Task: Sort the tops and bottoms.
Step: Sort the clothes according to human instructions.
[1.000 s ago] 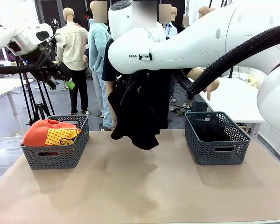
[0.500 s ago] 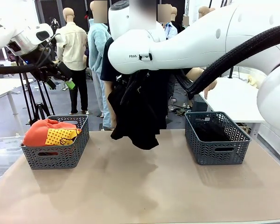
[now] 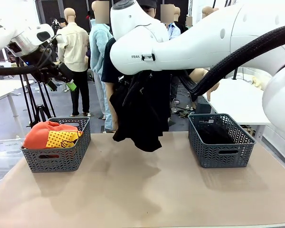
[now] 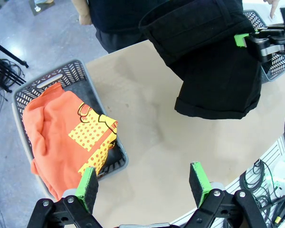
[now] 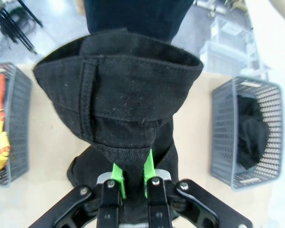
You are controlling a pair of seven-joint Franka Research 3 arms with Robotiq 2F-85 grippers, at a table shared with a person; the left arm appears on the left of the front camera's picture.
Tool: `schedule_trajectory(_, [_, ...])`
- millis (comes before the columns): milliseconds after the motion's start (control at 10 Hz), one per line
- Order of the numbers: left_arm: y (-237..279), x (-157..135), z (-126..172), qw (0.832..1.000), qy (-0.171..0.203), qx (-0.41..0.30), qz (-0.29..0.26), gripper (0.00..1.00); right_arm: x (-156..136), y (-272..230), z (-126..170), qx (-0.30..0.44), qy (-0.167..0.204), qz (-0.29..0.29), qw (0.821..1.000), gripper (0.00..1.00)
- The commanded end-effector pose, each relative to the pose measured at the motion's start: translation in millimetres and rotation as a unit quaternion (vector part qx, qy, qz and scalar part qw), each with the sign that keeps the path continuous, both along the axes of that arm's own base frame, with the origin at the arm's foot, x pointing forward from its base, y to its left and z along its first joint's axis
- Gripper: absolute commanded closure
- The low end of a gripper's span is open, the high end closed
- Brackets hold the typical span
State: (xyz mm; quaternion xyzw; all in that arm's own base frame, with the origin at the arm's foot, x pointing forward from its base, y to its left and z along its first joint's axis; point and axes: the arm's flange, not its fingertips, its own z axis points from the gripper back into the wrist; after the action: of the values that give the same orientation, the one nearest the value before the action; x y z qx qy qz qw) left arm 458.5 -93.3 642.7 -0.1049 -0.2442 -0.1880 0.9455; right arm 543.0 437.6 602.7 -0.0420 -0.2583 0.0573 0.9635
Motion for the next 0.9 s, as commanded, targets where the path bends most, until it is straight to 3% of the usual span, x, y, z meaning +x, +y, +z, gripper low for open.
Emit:
schedule_trajectory(0, [0.8,-0.9,0.7,1.000,-0.002,-0.001,0.001,0.00,-6.2,-23.7,50.4,-0.009,-0.012,-0.011,1.000,1.00])
schedule_trajectory(200, [0.8,-0.9,0.7,1.000,-0.002,-0.001,0.001,0.00,-9.4,-63.8,99.8,-0.018,-0.059,-0.061,0.996,1.00])
schedule_trajectory(700, [0.8,-0.9,0.7,1.000,-0.002,-0.001,0.001,0.00,-22.5,-174.5,139.5,-0.023,-0.056,-0.144,0.988,1.00])
schedule_trajectory(800, [0.8,-0.9,0.7,1.000,-0.002,-0.001,0.001,0.00,-16.7,-145.0,144.3,-0.010,-0.053,-0.112,0.992,1.00])
